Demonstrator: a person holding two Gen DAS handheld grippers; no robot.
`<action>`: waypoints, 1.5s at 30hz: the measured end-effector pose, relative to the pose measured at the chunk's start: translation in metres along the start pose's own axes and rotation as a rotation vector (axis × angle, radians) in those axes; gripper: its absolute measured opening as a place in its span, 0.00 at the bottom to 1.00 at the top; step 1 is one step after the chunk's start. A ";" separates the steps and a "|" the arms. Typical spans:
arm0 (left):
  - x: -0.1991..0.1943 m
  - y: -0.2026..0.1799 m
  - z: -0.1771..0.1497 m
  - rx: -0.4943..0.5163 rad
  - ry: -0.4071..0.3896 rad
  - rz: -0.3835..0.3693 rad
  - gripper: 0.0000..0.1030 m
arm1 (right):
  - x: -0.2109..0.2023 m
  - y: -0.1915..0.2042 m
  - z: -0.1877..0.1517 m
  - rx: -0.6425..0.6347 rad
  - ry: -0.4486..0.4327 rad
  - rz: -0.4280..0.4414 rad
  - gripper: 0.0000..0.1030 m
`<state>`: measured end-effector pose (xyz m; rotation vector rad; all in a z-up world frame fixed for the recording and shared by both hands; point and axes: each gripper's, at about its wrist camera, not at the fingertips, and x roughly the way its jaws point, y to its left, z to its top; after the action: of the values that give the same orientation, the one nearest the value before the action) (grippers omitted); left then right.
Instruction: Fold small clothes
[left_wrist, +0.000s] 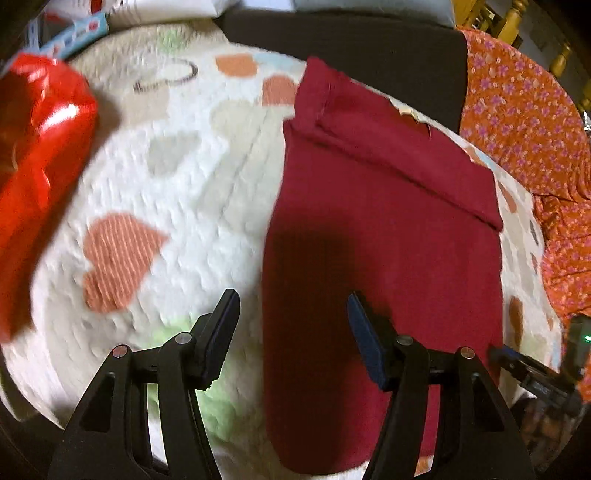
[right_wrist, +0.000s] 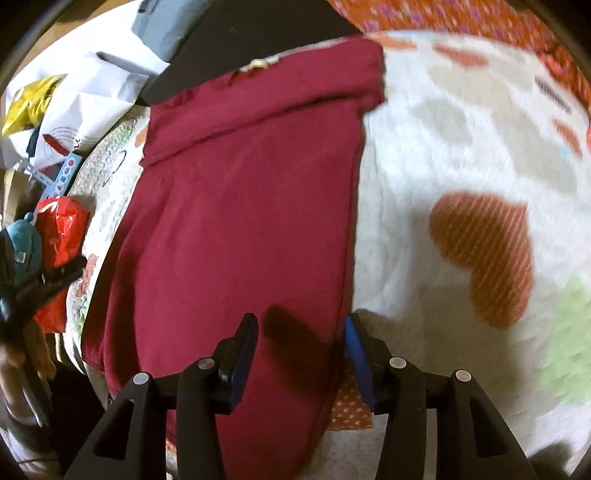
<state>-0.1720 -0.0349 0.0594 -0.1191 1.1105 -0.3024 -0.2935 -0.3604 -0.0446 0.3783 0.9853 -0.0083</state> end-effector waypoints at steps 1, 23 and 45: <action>0.000 0.001 -0.004 -0.001 0.003 -0.001 0.59 | -0.001 0.003 -0.003 -0.013 -0.021 0.000 0.45; 0.018 0.013 -0.036 -0.026 0.103 -0.022 0.59 | -0.010 0.001 -0.027 -0.006 -0.011 0.070 0.44; 0.016 0.004 -0.053 0.000 0.142 -0.068 0.70 | -0.029 -0.015 -0.057 0.041 0.046 0.127 0.48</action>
<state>-0.2115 -0.0328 0.0209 -0.1374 1.2489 -0.3756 -0.3589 -0.3614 -0.0539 0.4795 1.0066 0.0959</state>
